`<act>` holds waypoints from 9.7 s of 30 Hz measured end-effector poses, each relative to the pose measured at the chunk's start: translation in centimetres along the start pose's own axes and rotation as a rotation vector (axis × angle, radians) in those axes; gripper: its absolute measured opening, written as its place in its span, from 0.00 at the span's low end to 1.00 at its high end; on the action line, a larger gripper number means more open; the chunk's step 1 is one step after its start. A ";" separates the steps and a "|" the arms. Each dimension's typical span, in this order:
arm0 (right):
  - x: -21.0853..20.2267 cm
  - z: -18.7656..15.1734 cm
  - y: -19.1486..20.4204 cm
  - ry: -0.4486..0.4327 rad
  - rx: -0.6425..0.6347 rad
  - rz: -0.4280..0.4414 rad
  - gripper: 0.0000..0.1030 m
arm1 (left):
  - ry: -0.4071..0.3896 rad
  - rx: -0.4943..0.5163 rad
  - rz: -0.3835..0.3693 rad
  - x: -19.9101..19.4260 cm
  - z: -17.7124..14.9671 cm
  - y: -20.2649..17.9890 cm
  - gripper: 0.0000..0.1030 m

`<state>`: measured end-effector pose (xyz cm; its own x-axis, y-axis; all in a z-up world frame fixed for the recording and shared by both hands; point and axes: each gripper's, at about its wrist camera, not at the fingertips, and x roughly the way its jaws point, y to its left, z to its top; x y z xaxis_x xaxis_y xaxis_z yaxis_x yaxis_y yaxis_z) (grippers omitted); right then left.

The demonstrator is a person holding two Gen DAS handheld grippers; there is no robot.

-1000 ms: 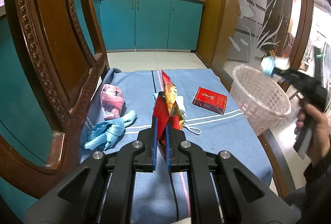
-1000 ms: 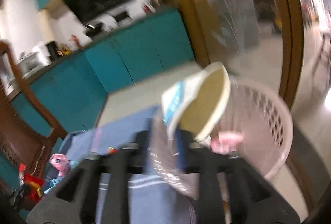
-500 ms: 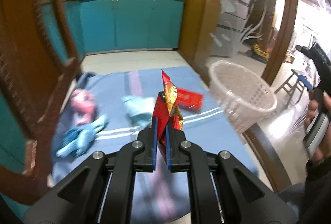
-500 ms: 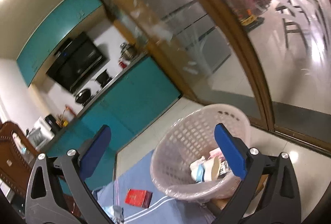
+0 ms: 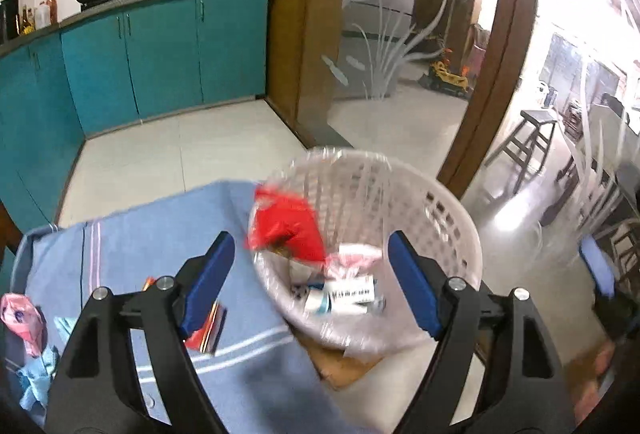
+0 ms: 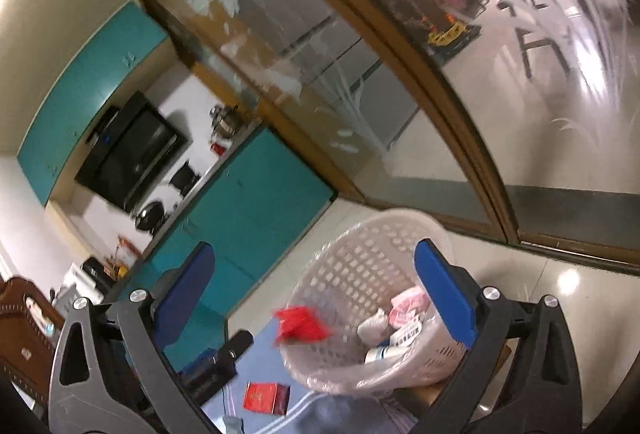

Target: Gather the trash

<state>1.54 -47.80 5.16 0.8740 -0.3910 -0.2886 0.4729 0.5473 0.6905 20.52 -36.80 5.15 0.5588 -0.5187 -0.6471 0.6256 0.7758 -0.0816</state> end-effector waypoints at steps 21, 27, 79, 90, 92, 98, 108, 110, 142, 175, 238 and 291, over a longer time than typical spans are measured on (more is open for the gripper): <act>1.3 -17.5 13.3 0.522 -0.646 0.118 0.95 | -0.020 -0.277 0.387 -16.5 -13.1 19.6 0.93; 1.2 -19.5 14.1 0.533 -0.715 0.118 0.95 | -0.009 -0.273 0.390 -16.2 -12.5 19.4 0.93; 1.7 -20.6 14.0 0.569 -0.735 0.127 0.97 | -0.010 -0.282 0.372 -16.1 -14.1 18.4 0.94; 1.5 -20.7 14.1 0.574 -0.737 0.133 0.97 | 0.001 -0.271 0.380 -15.6 -14.2 18.3 0.94; 1.5 -20.7 14.1 0.571 -0.737 0.133 0.97 | 0.000 -0.269 0.383 -15.5 -14.2 18.4 0.94; 1.3 -20.3 14.2 0.565 -0.728 0.141 0.97 | 0.001 -0.256 0.397 -15.5 -14.2 18.3 0.94; 0.8 -20.2 14.4 0.565 -0.729 0.160 0.97 | 0.027 -0.250 0.437 -15.1 -14.7 18.8 0.94; 0.8 -20.2 14.4 0.568 -0.726 0.162 0.97 | 0.041 -0.250 0.453 -14.7 -14.9 18.8 0.94; 2.1 -20.9 14.1 0.584 -0.733 0.124 0.97 | 0.260 -0.169 0.705 -3.8 -13.9 24.7 0.92; 10.7 -38.2 31.2 0.639 -1.045 0.290 0.92 | -0.498 -0.138 0.373 -24.3 -10.0 14.1 0.14; 1.1 -18.0 14.4 0.518 -0.782 0.226 0.27 | -0.115 -0.227 0.366 -16.3 -10.9 19.0 0.16; -0.1 0.2 -0.2 -0.038 -0.019 -0.025 0.97 | -0.003 0.031 0.064 0.4 1.4 -1.4 0.76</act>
<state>1.38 -48.04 5.20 0.8572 -0.4325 -0.2796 0.4967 0.5509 0.6706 20.61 -38.61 6.10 0.5997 -0.4693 -0.6482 0.6049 0.7961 -0.0167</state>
